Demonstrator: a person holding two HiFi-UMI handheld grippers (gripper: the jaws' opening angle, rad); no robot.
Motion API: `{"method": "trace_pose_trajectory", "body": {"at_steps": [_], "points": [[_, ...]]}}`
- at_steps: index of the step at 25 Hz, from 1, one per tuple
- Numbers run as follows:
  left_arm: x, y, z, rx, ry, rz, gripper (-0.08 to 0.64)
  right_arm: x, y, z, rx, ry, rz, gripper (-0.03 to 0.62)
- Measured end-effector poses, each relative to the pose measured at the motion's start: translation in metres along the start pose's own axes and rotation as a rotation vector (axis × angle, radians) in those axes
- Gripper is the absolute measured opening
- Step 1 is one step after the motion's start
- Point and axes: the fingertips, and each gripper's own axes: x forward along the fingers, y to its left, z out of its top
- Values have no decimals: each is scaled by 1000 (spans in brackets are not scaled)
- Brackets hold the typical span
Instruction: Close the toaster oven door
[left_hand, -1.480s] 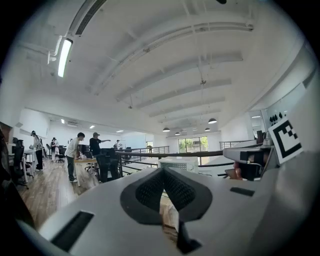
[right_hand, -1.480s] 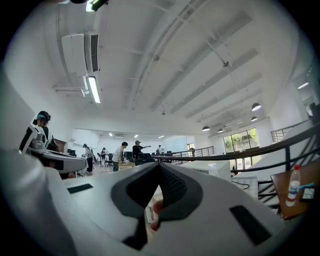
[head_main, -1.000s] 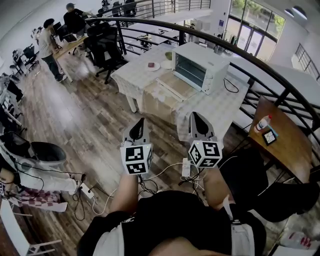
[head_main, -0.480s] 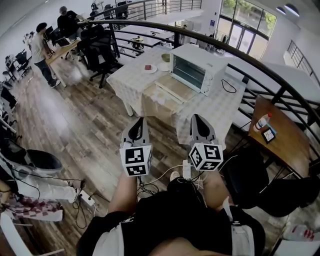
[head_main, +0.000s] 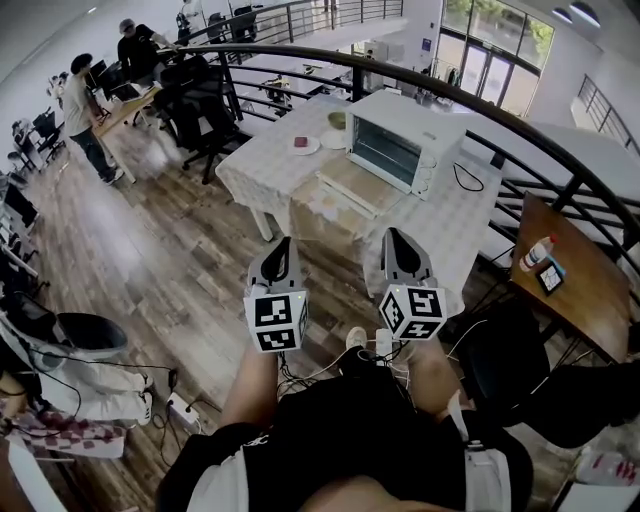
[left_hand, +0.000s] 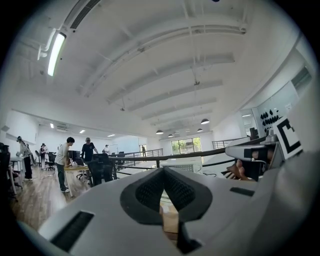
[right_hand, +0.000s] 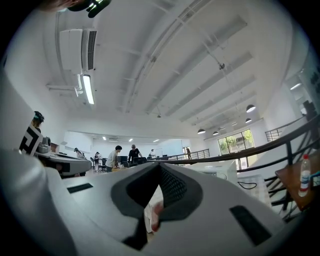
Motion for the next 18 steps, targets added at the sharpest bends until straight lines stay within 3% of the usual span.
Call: {"method": "trace_pose_trajectory", "body": {"at_steps": [10, 18], "points": [[92, 26, 4, -59, -11, -7, 14, 92, -37, -6, 23, 3, 11, -2], [185, 35, 5, -43, 16, 14, 14, 178, -79, -11, 9, 18, 31, -2]]}}
